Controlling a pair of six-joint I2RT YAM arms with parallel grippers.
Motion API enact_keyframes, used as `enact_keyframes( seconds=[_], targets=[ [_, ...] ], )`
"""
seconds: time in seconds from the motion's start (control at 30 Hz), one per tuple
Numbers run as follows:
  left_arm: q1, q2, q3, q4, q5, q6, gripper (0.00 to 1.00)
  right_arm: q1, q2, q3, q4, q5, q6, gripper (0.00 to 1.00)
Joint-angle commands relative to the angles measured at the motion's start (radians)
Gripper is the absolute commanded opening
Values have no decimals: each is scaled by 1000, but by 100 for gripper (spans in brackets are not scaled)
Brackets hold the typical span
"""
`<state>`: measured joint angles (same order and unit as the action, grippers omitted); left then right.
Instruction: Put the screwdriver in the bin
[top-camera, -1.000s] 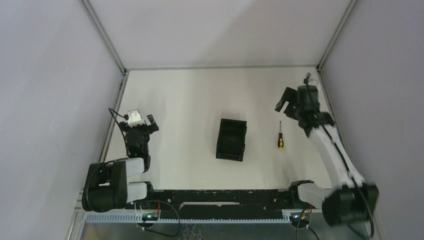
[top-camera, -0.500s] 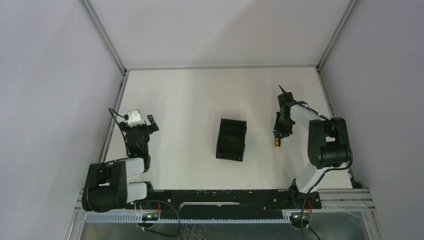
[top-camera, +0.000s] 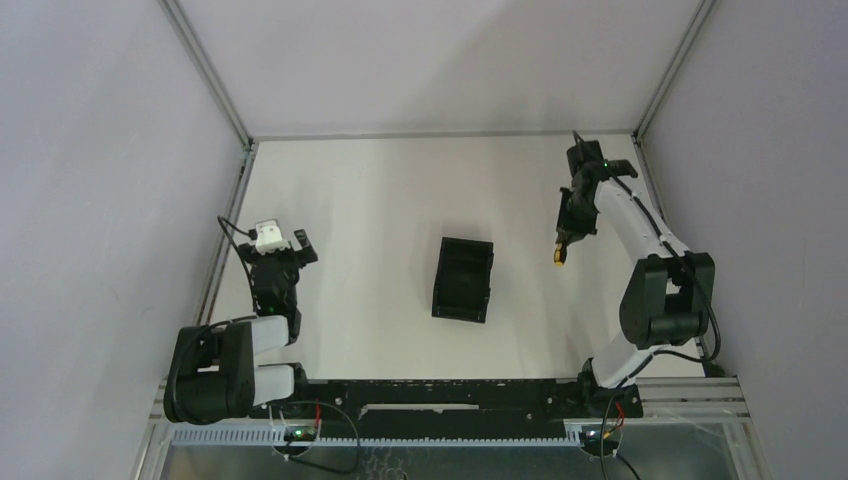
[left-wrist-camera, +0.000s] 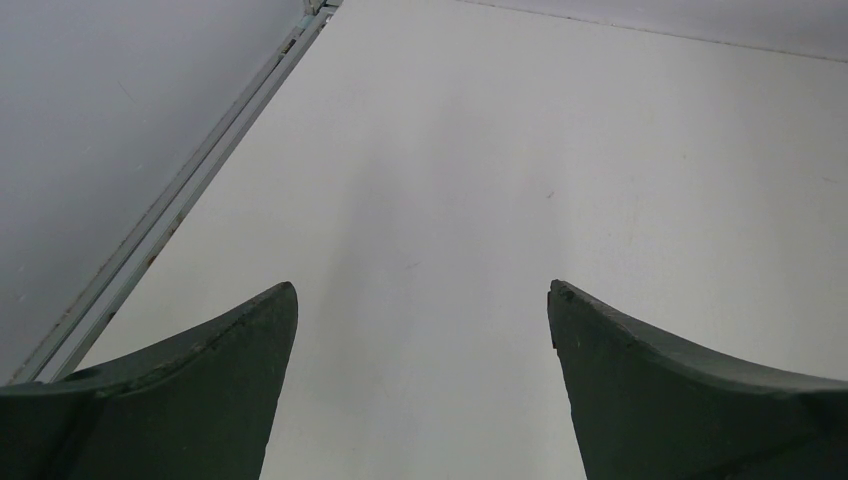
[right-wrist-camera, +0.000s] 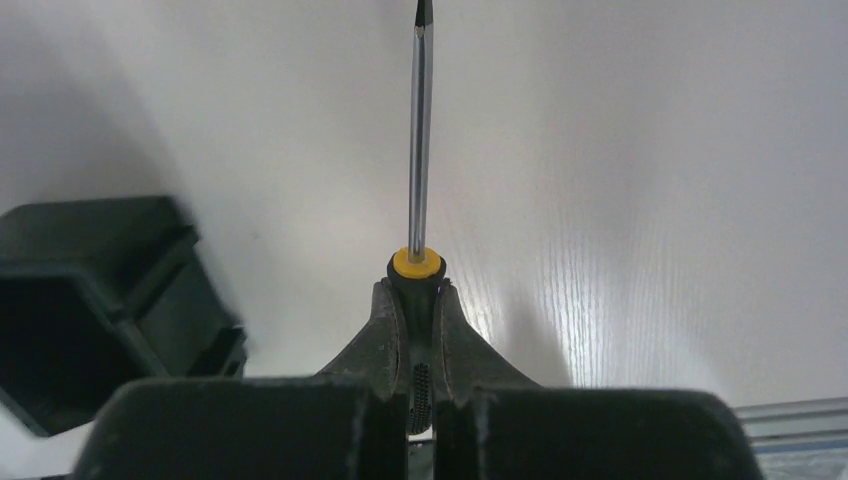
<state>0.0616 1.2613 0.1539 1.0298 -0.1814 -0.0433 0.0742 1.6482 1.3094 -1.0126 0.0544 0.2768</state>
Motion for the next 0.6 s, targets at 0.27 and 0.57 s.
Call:
enact_keyframes(
  seconds=[0.27, 0.57],
  targets=[
    [-4, -2, 39, 30, -7, 17, 100, 225, -77, 253, -276, -3, 82, 0],
    [-5, -2, 38, 30, -7, 16, 100, 611, -32, 267, -61, -81, 188, 0]
  ],
)
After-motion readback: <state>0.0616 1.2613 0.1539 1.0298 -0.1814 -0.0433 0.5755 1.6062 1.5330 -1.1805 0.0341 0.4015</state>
